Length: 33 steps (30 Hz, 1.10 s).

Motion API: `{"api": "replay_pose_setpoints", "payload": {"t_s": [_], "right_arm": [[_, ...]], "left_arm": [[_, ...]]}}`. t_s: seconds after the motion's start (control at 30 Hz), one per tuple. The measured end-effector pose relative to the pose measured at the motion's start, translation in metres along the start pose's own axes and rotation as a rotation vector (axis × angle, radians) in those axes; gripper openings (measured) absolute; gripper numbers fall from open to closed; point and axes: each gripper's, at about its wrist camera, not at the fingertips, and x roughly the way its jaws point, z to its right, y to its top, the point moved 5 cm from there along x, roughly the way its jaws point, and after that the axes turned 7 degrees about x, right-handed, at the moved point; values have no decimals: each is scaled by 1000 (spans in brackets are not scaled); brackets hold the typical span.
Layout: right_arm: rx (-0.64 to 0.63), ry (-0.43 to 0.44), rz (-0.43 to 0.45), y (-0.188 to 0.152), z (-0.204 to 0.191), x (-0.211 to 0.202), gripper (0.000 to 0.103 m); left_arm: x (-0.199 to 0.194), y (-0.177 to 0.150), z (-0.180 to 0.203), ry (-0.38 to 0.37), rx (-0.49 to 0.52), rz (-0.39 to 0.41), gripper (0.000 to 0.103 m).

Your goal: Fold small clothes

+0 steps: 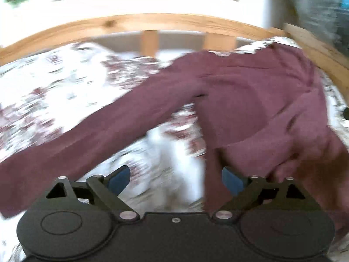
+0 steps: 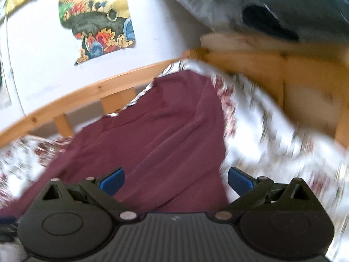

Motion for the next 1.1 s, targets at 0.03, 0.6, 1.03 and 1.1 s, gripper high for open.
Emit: {"api": "replay_pose_setpoints", "payload": {"t_s": [0.03,0.6,1.03,1.1], "right_arm": [[-1,26,-12,-7,-6,-3,103],[-138,103,-144,-71,-22,5,103],[-103,99,-163,-74,-20,7,103],[-109,105,-162,-74,-22,6,103]], "left_arm": [[-4,-10,-12,41,-34,-9,92],[-17,-68,-150,424,-802,41,102],[-29,-62,-156,663,-821,84,7],[-37,-55,-152,659,-799,116,6]]}}
